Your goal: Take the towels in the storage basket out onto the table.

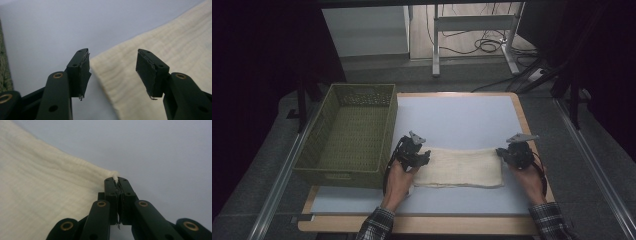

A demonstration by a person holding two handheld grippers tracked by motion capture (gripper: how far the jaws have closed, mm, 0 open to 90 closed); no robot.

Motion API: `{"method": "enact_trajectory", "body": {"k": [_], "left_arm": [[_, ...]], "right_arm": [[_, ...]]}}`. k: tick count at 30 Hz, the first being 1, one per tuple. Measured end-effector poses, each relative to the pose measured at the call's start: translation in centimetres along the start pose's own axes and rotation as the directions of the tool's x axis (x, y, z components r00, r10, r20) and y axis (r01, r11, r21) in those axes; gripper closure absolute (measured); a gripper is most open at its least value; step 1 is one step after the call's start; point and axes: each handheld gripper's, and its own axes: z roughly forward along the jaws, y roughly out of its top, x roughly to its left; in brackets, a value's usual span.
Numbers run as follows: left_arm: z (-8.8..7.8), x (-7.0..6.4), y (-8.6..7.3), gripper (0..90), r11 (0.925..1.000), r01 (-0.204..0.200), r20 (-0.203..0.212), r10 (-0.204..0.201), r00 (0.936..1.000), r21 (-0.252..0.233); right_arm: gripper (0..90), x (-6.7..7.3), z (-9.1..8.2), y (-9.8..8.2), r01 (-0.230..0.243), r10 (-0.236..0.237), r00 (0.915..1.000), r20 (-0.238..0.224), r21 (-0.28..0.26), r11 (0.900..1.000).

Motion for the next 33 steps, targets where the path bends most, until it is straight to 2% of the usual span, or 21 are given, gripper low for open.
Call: {"method": "enact_trajectory", "body": {"k": [3, 6, 10, 15, 20, 26, 28, 31, 33], "left_arm": [[0.6, 0.2, 0.7, 44.7, 1.0, 0.005, -0.007, -0.005, 1.0, 0.0], [1.4, 0.5, 1.4, 44.7, 0.9999, 0.01, -0.015, -0.01, 0.9998, 0.006], [2.7, 1.0, 1.7, 44.7, 0.9991, 0.011, -0.038, -0.009, 0.9992, 0.041], [4.0, 1.9, 1.1, 44.7, 0.9962, 0.036, -0.051, -0.032, 0.9982, 0.08], [4.3, 2.3, 0.5, 43.1, 0.9953, 0.058, -0.038, -0.055, 0.9978, 0.078], [3.8, 2.1, 0.3, 41.7, 0.9963, 0.046, -0.038, -0.044, 0.9983, 0.072], [3.9, 2.1, 0.1, 41.2, 0.9962, 0.04, -0.038, -0.037, 0.9986, 0.078], [4.0, 2.3, 0.0, 40.4, 0.9957, 0.061, -0.024, -0.059, 0.9979, 0.07], [4.0, 2.4, -0.1, 39.8, 0.9956, 0.065, -0.023, -0.064, 0.9977, 0.067]], "right_arm": [[86.7, -1.2, 0.3, 0.3, -0.014, 0.014, 0.9999, 0.007, -0.001, 1.0], [83.5, -1.9, 0.7, 0.3, -0.049, 0.048, 0.9986, -0.019, -0.003, 0.999], [75.9, -1.8, 0.2, 0.2, -0.055, 0.055, 0.9983, -0.023, -0.017, 0.998], [69.7, -1.6, -1.0, -0.2, -0.051, 0.05, 0.998, -0.039, -0.022, 0.998], [65.5, -1.0, -2.1, -0.6, -0.048, 0.046, 0.9959, -0.077, -0.027, 0.998], [61.6, 0.8, -3.5, -1.9, -0.034, 0.032, 0.9915, -0.126, -0.019, 0.999], [59.4, 1.2, -3.8, -2.4, -0.037, 0.036, 0.9909, -0.13, -0.007, 0.999], [54.6, 1.9, -4.0, -3.3, -0.046, 0.049, 0.9919, -0.117, 0.029, 0.999], [55.5, 2.4, -3.7, -3.7, -0.025, 0.03, 0.9953, -0.092, 0.053, 0.998]]}}
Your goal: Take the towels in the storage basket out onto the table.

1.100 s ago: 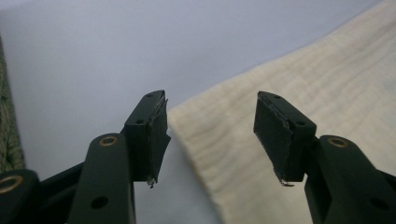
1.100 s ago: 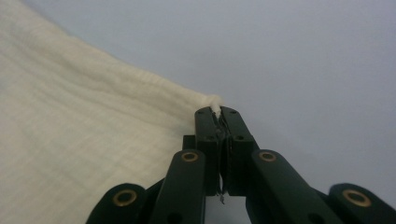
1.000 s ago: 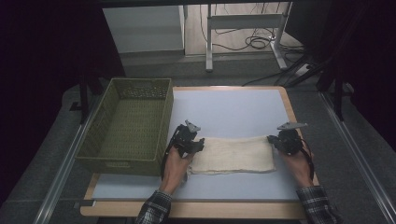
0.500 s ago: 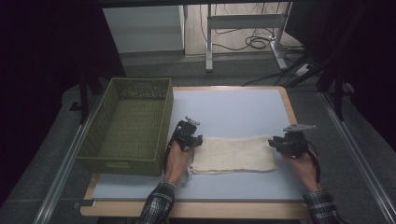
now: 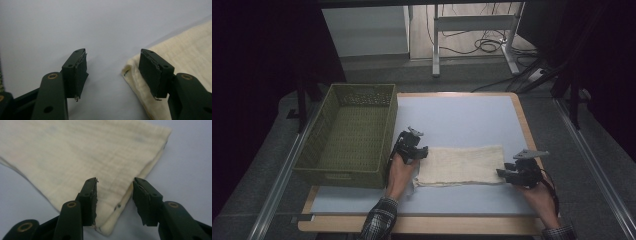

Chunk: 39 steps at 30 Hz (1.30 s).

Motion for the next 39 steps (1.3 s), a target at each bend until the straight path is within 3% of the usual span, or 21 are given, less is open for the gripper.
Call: {"method": "enact_trajectory", "body": {"k": [1, 2, 3, 4, 7, 11, 15, 19, 24, 27, 32, 39], "left_arm": [[0.0, 0.0, 0.0, 39.8, 1.0, 0.0, 0.0, 0.0, 1.0, 0.0], [-0.1, -0.1, 0.0, 39.5, 1.0, -0.003, -0.004, 0.003, 1.0, 0.0], [-0.1, -0.1, 0.0, 38.6, 1.0, -0.006, -0.005, 0.006, 1.0, 0.001], [-0.1, -0.2, 0.0, 37.7, 1.0, -0.009, -0.005, 0.009, 1.0, 0.001], [-0.4, -0.5, -0.1, 35.4, 0.9998, -0.017, 0.008, 0.017, 0.9998, -0.005], [-0.5, -1.1, 0.0, 33.2, 0.9994, -0.035, 0.022, 0.035, 0.9992, -0.009], [-0.5, -1.3, 0.0, 32.2, 0.9991, -0.041, 0.033, 0.041, 0.9986, -0.015], [-0.1, -1.1, -0.2, 30.1, 0.9989, -0.046, 0.03, 0.046, 0.9985, -0.005], [0.3, -0.2, -0.7, 26.5, 0.9995, 0.003, 0.088, 0.0, 0.9962, -0.031], [0.4, 0.1, -1.3, 24.9, 0.9973, -0.003, 0.108, 0.011, 0.9941, -0.074], [0.5, 0.0, -1.3, 24.9, 0.9971, -0.009, 0.103, 0.016, 0.9945, -0.075], [0.5, 0.0, -1.4, 25.0, 0.9968, -0.007, 0.102, 0.015, 0.9947, -0.08]], "right_arm": [[61.3, 0.2, 0.3, -0.2, 0.003, -0.003, 0.9999, 0.015, 0.016, 1.0], [76.1, 0.4, 0.2, -0.4, 0.005, -0.005, 0.9999, 0.015, -0.005, 1.0], [84.6, 0.5, 0.1, -0.6, -0.013, 0.013, 0.9999, -0.01, -0.009, 1.0], [86.2, 0.5, 0.1, -0.6, -0.014, 0.014, 0.9998, -0.01, -0.01, 1.0], [87.3, 0.2, -0.1, -0.3, -0.004, 0.004, 1.0, 0.004, 0.006, 1.0], [87.2, -1.6, -0.5, 0.0, -0.014, 0.014, 0.998, 0.061, -0.004, 1.0], [85.5, -3.1, -0.4, 0.0, -0.035, 0.035, 0.9983, 0.045, -0.012, 0.999], [75.2, -3.1, -0.8, 0.1, -0.04, 0.041, 0.9988, 0.028, -0.042, 0.998], [63.9, -2.2, -1.5, 0.3, -0.018, 0.018, 0.9998, -0.009, -0.055, 0.998], [60.0, -1.0, -1.4, 0.6, 0.014, -0.016, 0.9991, -0.04, -0.056, 0.998], [58.9, 1.1, -0.5, 1.1, 0.05, -0.056, 0.9937, -0.097, -0.063, 0.997], [56.3, 4.6, 1.1, 2.1, 0.111, -0.122, 0.978, -0.169, -0.071, 0.991]]}}
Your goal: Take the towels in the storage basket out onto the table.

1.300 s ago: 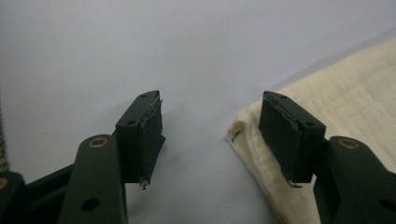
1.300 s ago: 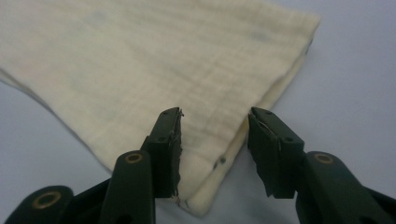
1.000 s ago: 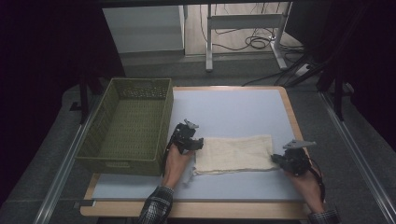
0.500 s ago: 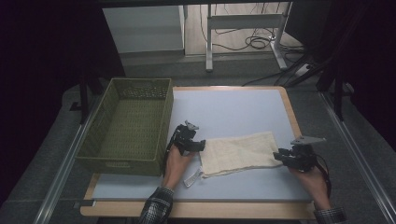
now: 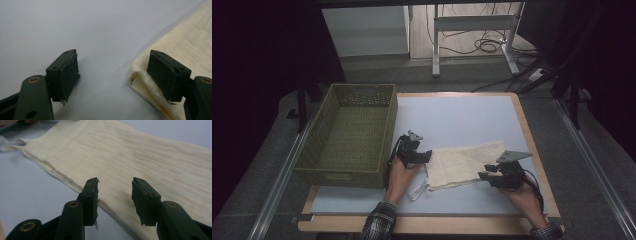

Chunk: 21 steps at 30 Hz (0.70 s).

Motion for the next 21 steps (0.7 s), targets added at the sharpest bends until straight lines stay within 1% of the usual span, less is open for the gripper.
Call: {"method": "enact_trajectory", "body": {"k": [3, 4, 6, 10, 13, 16, 21], "left_arm": [[0.0, 0.0, 0.0, 25.0, 1.0, 0.0, 0.0, 0.0, 1.0, 0.0], [0.0, 0.0, 0.0, 25.0, 1.0, 0.0, 0.0, 0.0, 1.0, 0.001], [0.0, 0.0, 0.0, 25.1, 1.0, -0.001, 0.001, 0.001, 1.0, 0.002], [0.0, 0.0, 0.0, 25.1, 1.0, -0.003, 0.001, 0.003, 1.0, 0.002], [0.0, 0.0, 0.0, 25.1, 1.0, -0.001, 0.001, 0.001, 1.0, 0.001], [0.0, 0.0, 0.0, 25.1, 1.0, -0.001, 0.001, 0.001, 1.0, 0.002], [0.0, 0.0, 0.0, 25.1, 1.0, 0.001, 0.002, -0.001, 1.0, -0.002]], "right_arm": [[56.1, 1.2, 1.0, 0.6, 0.026, -0.025, 0.9992, -0.031, 0.001, 1.0], [56.1, 1.8, 1.6, 0.9, 0.038, -0.038, 0.998, -0.05, 0.0, 0.999], [56.2, 2.7, 2.4, 1.4, 0.058, -0.058, 0.9956, -0.074, 0.002, 0.998], [56.6, 4.3, 3.7, 2.1, 0.08, -0.079, 0.9891, -0.124, 0.004, 0.997], [57.5, 5.7, 4.8, 2.7, 0.11, -0.107, 0.9806, -0.164, 0.012, 0.994], [57.6, 7.0, 5.9, 3.2, 0.126, -0.12, 0.9721, -0.202, 0.018, 0.992], [57.7, 8.8, 7.5, 4.0, 0.152, -0.142, 0.9596, -0.243, 0.024, 0.988]]}}
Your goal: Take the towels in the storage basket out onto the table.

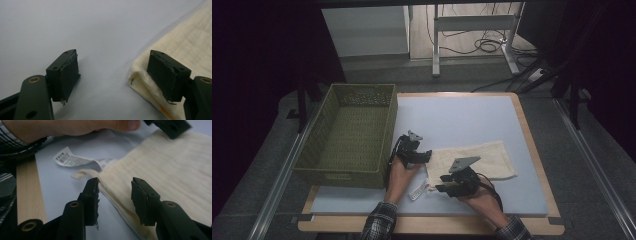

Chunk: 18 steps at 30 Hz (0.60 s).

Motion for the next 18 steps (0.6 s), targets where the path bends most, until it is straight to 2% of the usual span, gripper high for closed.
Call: {"method": "enact_trajectory", "body": {"k": [4, 9, 11, 12, 15, 18], "left_arm": [[0.0, 0.0, 0.0, 25.1, 1.0, 0.001, 0.002, -0.001, 1.0, -0.001], [0.0, 0.0, 0.0, 24.9, 1.0, 0.003, 0.005, -0.003, 1.0, -0.002], [0.1, 0.0, 0.0, 21.1, 0.9999, -0.011, 0.024, 0.01, 0.9997, 0.007], [0.1, 0.0, 0.1, 19.2, 0.9998, -0.017, 0.02, 0.017, 0.9997, 0.01], [0.1, -0.1, 0.1, 19.2, 0.9998, -0.018, 0.017, 0.018, 0.9997, 0.009], [0.0, -0.1, 0.0, 22.9, 1.0, -0.009, 0.003, 0.009, 1.0, 0.003]], "right_arm": [[57.6, 0.6, 1.2, 0.8, 0.02, -0.02, 0.9998, -0.006, 0.001, 1.0], [57.2, 1.0, 2.5, 1.0, 0.033, -0.034, 0.9993, 0.012, 0.038, 0.999], [61.3, 1.2, 2.5, 0.9, 0.045, -0.046, 0.9985, 0.031, 0.036, 0.998], [62.7, 1.3, 2.6, 0.9, 0.059, -0.061, 0.9971, 0.045, 0.037, 0.998], [69.8, 1.7, 2.6, 0.7, 0.099, -0.102, 0.9909, 0.088, 0.037, 0.994], [78.0, 1.7, 2.6, 0.7, 0.099, -0.102, 0.9905, 0.092, 0.04, 0.994]]}}
